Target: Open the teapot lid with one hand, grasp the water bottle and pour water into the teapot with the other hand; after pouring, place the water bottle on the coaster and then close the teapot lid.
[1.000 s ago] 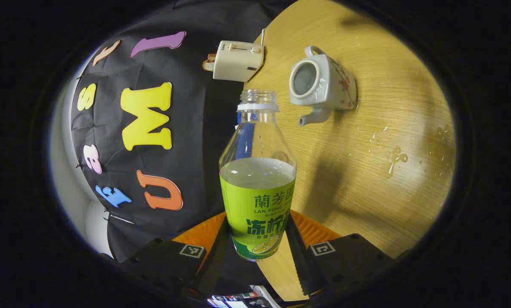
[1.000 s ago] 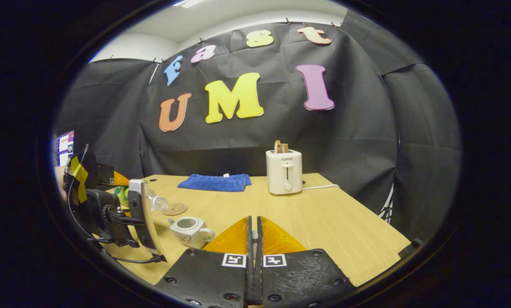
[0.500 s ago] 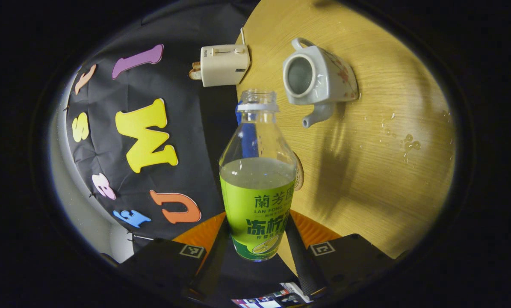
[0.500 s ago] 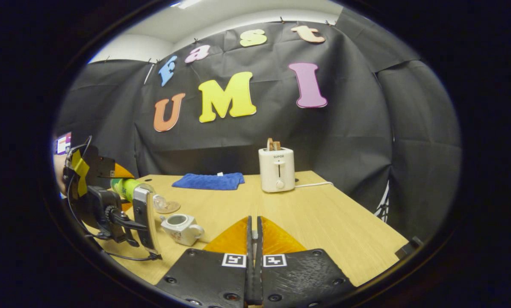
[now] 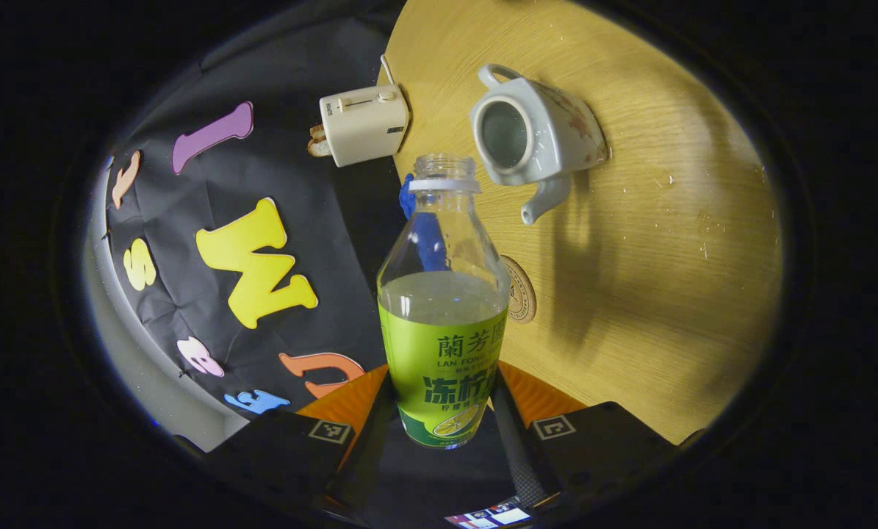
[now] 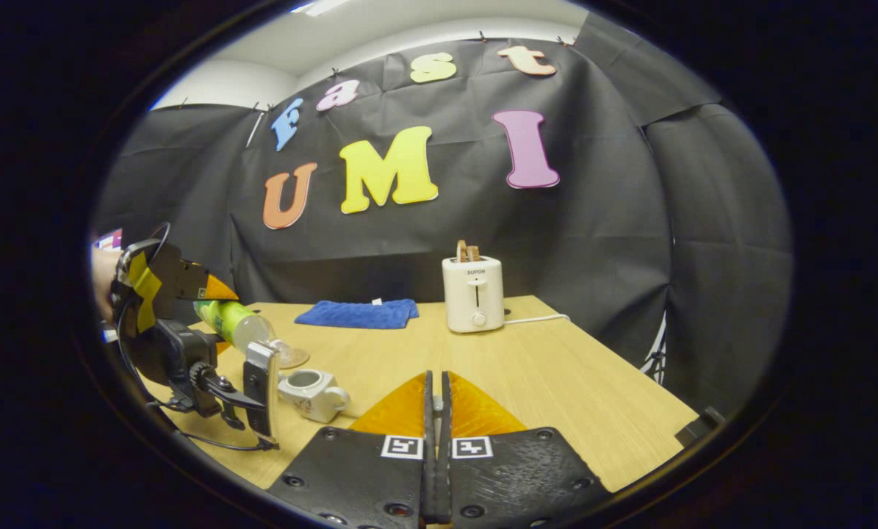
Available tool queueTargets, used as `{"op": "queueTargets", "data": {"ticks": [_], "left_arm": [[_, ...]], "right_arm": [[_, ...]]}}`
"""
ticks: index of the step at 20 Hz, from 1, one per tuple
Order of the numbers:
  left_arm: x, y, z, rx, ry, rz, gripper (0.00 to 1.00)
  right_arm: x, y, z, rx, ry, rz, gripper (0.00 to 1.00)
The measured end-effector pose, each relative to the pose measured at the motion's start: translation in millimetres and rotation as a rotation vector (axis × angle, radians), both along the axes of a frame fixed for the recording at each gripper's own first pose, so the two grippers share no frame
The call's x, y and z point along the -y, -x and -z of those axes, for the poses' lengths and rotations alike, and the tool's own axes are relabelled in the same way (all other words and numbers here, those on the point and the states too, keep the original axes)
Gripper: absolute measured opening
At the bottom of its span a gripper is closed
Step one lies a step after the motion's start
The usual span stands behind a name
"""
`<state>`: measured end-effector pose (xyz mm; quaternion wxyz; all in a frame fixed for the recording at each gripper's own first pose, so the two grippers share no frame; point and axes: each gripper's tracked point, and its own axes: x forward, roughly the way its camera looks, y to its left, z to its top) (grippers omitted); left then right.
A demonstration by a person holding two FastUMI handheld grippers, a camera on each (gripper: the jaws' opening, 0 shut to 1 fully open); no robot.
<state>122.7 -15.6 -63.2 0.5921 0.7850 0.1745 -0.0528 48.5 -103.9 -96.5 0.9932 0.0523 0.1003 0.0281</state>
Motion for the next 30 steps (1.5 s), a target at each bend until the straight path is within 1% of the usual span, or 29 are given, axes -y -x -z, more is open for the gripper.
{"op": "queueTargets", "data": {"ticks": [1,2,8,18,19,20,23,24,25,26,30], "left_arm": [[0,-1,-1,0.001,-0.01,-0.003,0.71],[-1,-1,-3,0.003,-0.017,-0.003,0.74],[1,-6,-8,0.007,-0.097,0.011,0.74],[9,-4,-14,0.009,-0.171,0.025,0.74],[10,-3,-17,0.01,-0.177,0.025,0.77],[10,-4,-18,0.013,-0.179,0.024,0.74],[10,-5,-21,0.014,-0.207,0.019,0.75],[10,-3,-20,0.014,-0.219,0.024,0.72],[9,-2,-19,0.012,-0.228,0.022,0.74],[10,-2,-19,0.013,-0.231,0.023,0.75],[18,-3,-33,0.06,-0.265,0.04,0.74]], "right_arm": [[0,1,0,0.0,-0.002,-0.001,0.0],[0,1,1,-0.002,-0.002,-0.003,0.0],[5,2,-1,-0.002,0.008,0.005,0.0],[9,2,-2,0.0,0.01,0.009,0.0],[9,3,-1,-0.001,0.009,0.009,0.0],[10,2,-1,-0.002,0.007,0.011,0.0],[13,3,-3,0.0,0.005,0.014,0.0],[13,2,-3,0.002,0.004,0.016,0.0],[13,3,-3,0.004,0.005,0.016,0.0],[13,3,-3,0.004,0.006,0.016,0.0],[14,3,-2,0.002,0.001,0.014,0.0]]}}
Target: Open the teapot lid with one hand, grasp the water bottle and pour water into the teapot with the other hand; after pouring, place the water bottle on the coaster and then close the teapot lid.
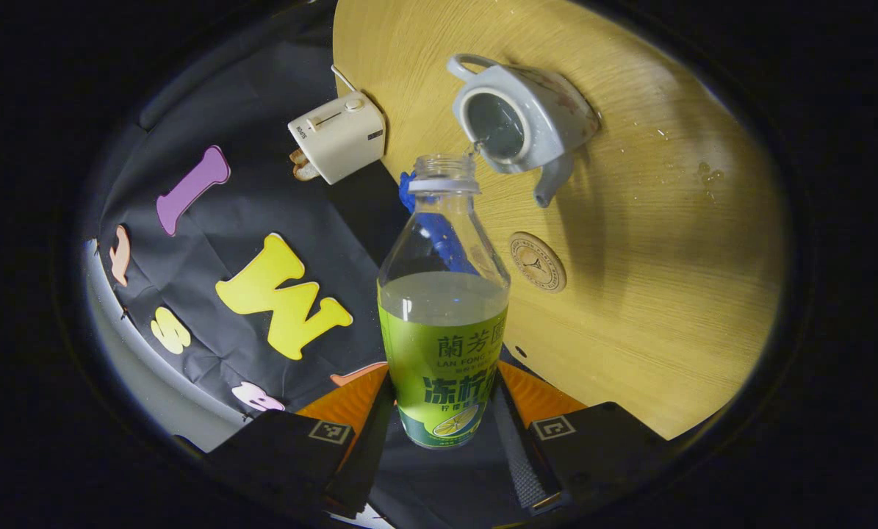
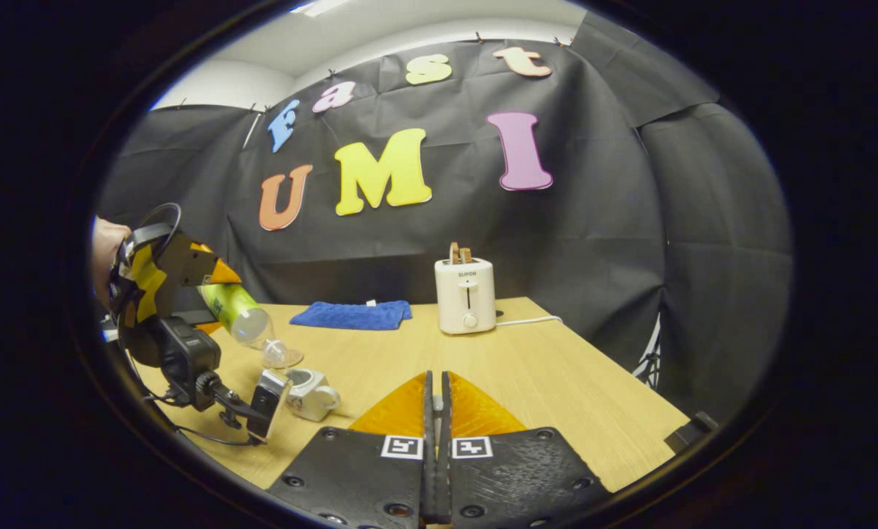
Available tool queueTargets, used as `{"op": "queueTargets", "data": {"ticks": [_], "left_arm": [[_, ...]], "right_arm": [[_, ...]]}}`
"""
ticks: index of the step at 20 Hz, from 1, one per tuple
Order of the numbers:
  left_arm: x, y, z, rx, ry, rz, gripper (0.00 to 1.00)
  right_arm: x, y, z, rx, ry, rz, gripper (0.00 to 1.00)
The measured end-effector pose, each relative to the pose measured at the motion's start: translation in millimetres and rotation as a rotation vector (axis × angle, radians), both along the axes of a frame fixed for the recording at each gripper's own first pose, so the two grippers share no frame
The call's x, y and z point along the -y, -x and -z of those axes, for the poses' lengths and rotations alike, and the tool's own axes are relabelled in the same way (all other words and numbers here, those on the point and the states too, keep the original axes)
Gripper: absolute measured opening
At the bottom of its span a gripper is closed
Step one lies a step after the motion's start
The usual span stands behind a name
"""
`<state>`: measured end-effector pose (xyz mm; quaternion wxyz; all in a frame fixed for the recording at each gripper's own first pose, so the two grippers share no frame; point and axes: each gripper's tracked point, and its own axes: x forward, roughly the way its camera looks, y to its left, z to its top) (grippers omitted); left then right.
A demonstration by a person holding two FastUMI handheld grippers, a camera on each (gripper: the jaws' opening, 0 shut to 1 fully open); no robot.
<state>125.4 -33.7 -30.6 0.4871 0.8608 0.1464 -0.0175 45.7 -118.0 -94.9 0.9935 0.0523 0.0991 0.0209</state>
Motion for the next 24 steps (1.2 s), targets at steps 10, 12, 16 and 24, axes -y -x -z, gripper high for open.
{"op": "queueTargets", "data": {"ticks": [10,12,16,24], "left_arm": [[10,0,-8,0.016,-0.053,0.007,0.72],[10,0,-6,0.015,-0.052,0.008,0.71],[10,-2,-8,0.013,-0.045,0.006,0.74],[13,-3,-9,0.039,0.025,0.038,0.74]], "right_arm": [[6,2,2,-0.002,-0.014,0.006,0.0],[7,2,2,-0.001,-0.014,0.007,0.0],[7,2,0,0.004,-0.013,0.007,0.0],[9,3,-3,0.009,-0.012,0.014,0.0]]}}
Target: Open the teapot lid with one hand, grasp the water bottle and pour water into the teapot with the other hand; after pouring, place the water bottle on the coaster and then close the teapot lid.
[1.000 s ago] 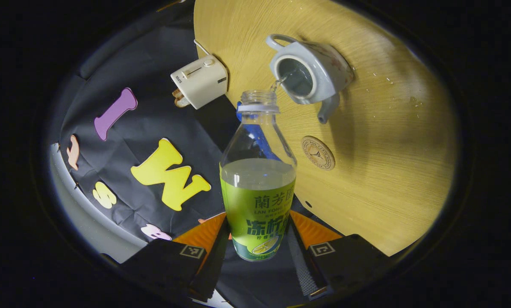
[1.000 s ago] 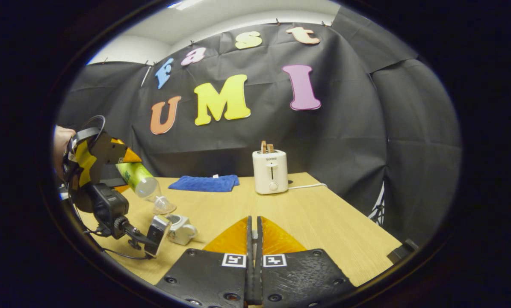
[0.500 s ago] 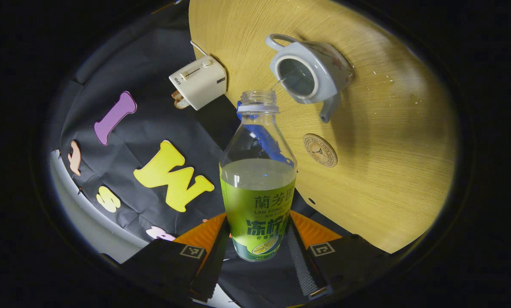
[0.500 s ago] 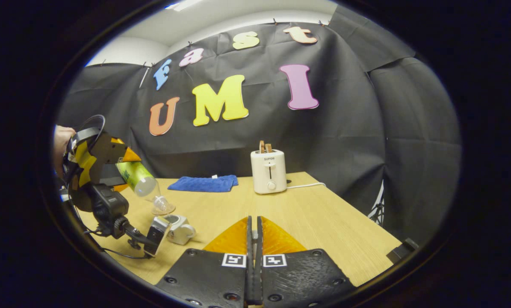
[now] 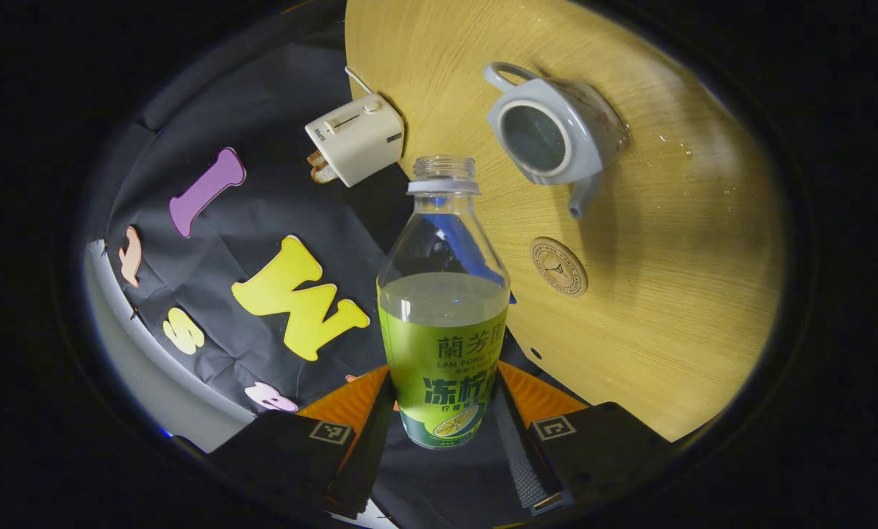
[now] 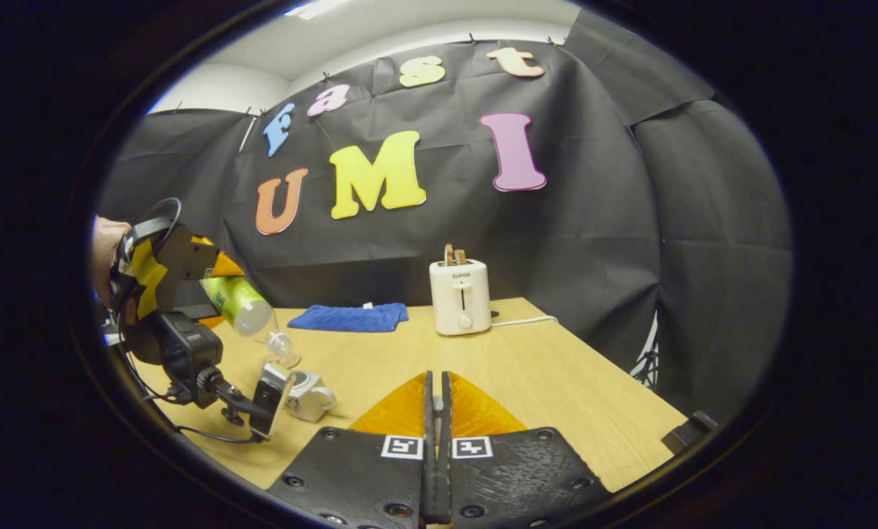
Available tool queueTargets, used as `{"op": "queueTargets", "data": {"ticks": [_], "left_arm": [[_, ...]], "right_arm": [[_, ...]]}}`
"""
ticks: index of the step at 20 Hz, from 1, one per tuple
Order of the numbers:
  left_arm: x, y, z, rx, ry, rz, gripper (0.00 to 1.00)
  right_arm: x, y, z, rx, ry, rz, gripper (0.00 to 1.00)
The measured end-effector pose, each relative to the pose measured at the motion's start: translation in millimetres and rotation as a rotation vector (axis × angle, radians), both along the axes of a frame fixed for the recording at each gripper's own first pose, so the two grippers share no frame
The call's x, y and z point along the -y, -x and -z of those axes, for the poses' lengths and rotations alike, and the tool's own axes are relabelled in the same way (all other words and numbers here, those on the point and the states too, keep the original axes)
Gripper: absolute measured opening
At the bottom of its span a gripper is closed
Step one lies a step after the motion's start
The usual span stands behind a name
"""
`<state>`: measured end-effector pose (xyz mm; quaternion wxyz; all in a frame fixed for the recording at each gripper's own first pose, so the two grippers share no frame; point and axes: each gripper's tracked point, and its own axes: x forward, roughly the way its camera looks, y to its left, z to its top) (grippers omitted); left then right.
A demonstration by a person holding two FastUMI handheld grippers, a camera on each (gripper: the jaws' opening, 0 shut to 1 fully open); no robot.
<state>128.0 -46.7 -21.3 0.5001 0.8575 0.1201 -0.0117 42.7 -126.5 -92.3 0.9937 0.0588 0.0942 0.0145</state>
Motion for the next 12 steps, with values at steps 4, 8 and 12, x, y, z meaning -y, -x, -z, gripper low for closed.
{"op": "queueTargets", "data": {"ticks": [4,8,12], "left_arm": [[-5,1,4,-0.004,0.084,0.011,0.74],[-14,9,18,-0.027,0.238,-0.004,0.71],[-30,22,43,-0.094,0.568,-0.076,0.74]], "right_arm": [[1,2,-5,0.01,0.004,0.011,0.0],[-2,3,-9,0.01,0.002,0.013,0.0],[-10,5,-17,0.021,0.018,0.008,0.0]]}}
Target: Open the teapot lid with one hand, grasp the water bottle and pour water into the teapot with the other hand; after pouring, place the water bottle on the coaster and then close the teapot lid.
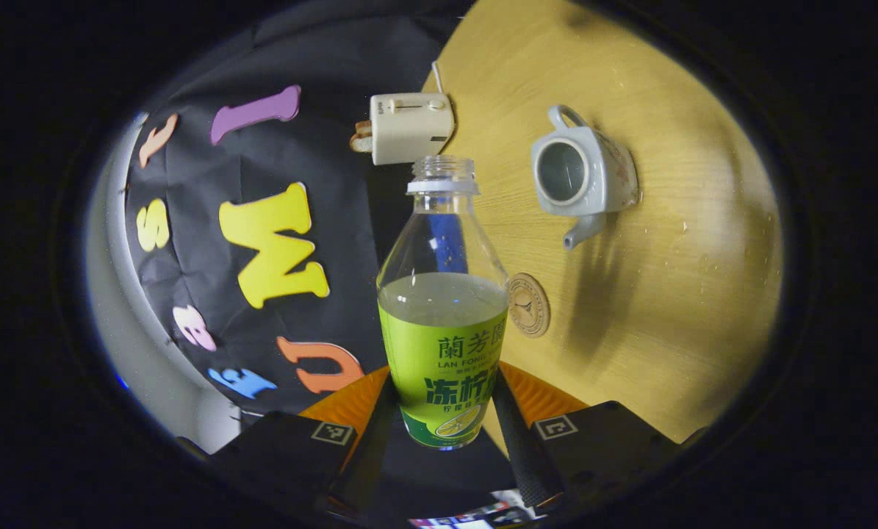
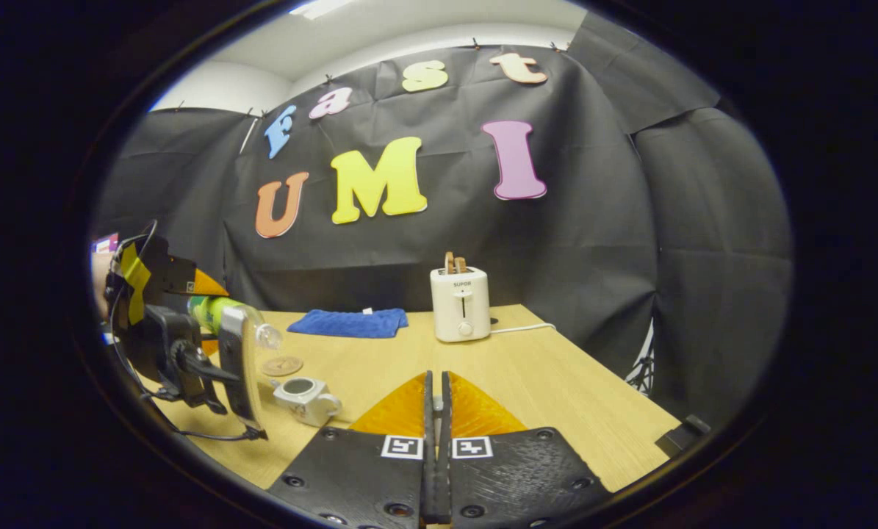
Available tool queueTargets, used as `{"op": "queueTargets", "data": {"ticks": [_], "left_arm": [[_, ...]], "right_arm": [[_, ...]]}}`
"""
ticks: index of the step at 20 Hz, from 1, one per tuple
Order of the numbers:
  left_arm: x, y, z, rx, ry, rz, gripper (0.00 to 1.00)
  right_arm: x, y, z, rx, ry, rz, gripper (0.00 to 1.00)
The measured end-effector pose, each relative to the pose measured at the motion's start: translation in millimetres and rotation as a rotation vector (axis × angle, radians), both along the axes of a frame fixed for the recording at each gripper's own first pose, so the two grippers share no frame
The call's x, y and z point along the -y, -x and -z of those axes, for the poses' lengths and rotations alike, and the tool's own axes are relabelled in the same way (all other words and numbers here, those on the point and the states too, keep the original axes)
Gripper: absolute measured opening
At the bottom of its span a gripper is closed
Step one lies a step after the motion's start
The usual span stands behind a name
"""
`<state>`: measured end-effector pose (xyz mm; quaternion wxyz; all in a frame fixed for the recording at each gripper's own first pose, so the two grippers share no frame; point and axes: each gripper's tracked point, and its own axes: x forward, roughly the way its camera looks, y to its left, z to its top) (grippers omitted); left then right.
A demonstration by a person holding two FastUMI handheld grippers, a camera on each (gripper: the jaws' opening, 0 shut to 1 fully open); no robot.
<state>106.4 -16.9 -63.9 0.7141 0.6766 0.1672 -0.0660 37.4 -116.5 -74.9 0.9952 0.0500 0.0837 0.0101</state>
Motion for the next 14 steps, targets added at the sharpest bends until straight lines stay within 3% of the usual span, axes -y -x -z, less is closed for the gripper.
{"op": "queueTargets", "data": {"ticks": [7,14], "left_arm": [[-12,16,15,-0.004,0.479,-0.072,0.75],[-23,24,8,0.105,1.014,-0.175,0.75]], "right_arm": [[-21,2,-18,0.018,0.03,-0.025,0.0],[-39,0,-25,0.02,0.044,-0.053,0.0]]}}
